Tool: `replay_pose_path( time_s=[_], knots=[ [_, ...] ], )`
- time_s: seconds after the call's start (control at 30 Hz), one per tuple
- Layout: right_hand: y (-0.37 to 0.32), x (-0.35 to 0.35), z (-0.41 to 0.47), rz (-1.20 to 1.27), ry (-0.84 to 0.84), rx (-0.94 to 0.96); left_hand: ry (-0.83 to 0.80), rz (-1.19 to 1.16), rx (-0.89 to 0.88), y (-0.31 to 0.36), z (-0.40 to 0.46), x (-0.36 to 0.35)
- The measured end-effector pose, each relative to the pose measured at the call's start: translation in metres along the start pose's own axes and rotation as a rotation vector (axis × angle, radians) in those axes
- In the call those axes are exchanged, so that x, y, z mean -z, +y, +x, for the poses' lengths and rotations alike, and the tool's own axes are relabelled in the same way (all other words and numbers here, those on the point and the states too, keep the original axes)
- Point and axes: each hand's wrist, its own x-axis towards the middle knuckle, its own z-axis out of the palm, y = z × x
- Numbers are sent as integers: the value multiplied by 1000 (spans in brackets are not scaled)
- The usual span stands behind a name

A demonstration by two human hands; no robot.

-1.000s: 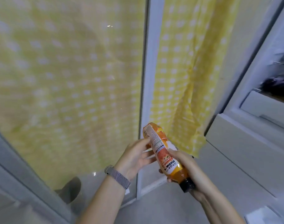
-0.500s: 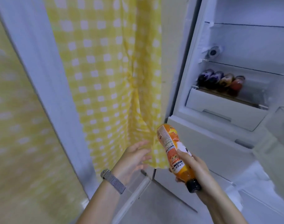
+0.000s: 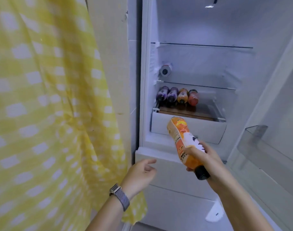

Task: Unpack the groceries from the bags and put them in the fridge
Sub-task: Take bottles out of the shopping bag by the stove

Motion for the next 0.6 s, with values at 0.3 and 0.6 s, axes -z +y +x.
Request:
replay_pose_path(
  time_s=[0.3, 0.6],
  knots=[
    [-18, 55, 145, -96, 215, 54, -39, 204, -184, 35, 132, -32],
    [1, 96, 258, -195, 488, -20, 27, 553, -282, 44, 229, -27]
  ],
)
